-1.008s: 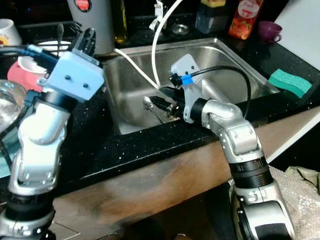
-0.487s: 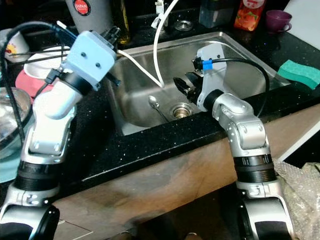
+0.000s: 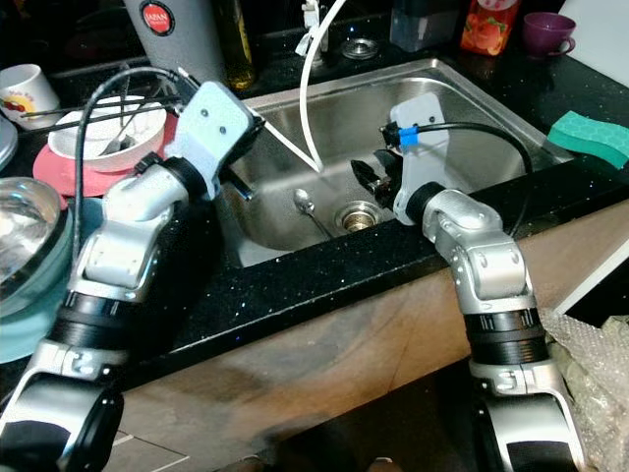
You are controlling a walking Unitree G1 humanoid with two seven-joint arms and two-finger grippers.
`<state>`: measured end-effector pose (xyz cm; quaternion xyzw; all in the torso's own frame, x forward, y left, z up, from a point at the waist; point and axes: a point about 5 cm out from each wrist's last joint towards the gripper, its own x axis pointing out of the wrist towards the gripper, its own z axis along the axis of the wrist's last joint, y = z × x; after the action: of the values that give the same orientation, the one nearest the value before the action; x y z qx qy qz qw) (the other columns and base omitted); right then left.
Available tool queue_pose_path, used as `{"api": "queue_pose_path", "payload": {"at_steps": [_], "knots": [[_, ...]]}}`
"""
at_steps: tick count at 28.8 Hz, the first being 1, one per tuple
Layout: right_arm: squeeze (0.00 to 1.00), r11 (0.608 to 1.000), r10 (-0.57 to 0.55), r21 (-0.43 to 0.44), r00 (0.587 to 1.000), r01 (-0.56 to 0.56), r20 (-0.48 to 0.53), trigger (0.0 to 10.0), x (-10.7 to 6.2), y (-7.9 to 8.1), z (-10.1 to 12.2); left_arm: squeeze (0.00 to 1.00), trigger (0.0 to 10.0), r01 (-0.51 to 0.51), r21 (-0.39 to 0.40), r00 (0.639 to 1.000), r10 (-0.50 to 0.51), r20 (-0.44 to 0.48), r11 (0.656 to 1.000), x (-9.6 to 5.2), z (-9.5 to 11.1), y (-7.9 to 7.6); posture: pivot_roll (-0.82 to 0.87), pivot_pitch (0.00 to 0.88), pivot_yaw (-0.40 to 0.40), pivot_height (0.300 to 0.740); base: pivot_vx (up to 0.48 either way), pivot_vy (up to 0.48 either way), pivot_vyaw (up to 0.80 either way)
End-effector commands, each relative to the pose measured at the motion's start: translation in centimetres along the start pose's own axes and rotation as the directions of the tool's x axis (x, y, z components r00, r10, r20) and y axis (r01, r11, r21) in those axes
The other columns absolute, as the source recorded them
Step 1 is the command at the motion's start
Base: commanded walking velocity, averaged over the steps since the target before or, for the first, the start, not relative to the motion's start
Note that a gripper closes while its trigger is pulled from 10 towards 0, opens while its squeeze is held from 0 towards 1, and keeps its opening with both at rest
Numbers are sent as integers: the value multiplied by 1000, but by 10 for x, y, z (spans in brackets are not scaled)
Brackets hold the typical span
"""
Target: Kitchen organization
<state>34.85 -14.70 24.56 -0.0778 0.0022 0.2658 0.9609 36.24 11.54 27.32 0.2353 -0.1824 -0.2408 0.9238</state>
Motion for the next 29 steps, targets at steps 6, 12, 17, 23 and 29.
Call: {"api": "queue_pose_path", "payload": {"at_steps": [6,12,17,23,29], "knots": [[0,997,72,-24,997,-72,-15,10000,3,11,3,0,0,45,-55,999,-45,3,997,12,-5,-7,37,121,14,740,0,0,0],[0,990,136,-29,991,-136,-19,10000,5,23,3,0,0,119,-131,987,-132,-88,984,22,-20,-23,33,116,16,740,0,0,0],[0,988,153,-31,988,-154,-23,10000,5,26,3,0,824,171,-158,972,-192,-133,973,27,-27,-32,32,115,18,740,0,0,0],[0,985,169,-32,985,-170,-30,10000,5,29,2,0,5843,281,-172,921,-316,-228,944,28,-38,-48,33,117,19,740,0,0,0],[0,984,173,-32,984,-174,-34,10000,4,30,2,0,10000,289,-200,900,-337,-276,936,30,-42,-51,31,118,21,740,0,0,0]]}}
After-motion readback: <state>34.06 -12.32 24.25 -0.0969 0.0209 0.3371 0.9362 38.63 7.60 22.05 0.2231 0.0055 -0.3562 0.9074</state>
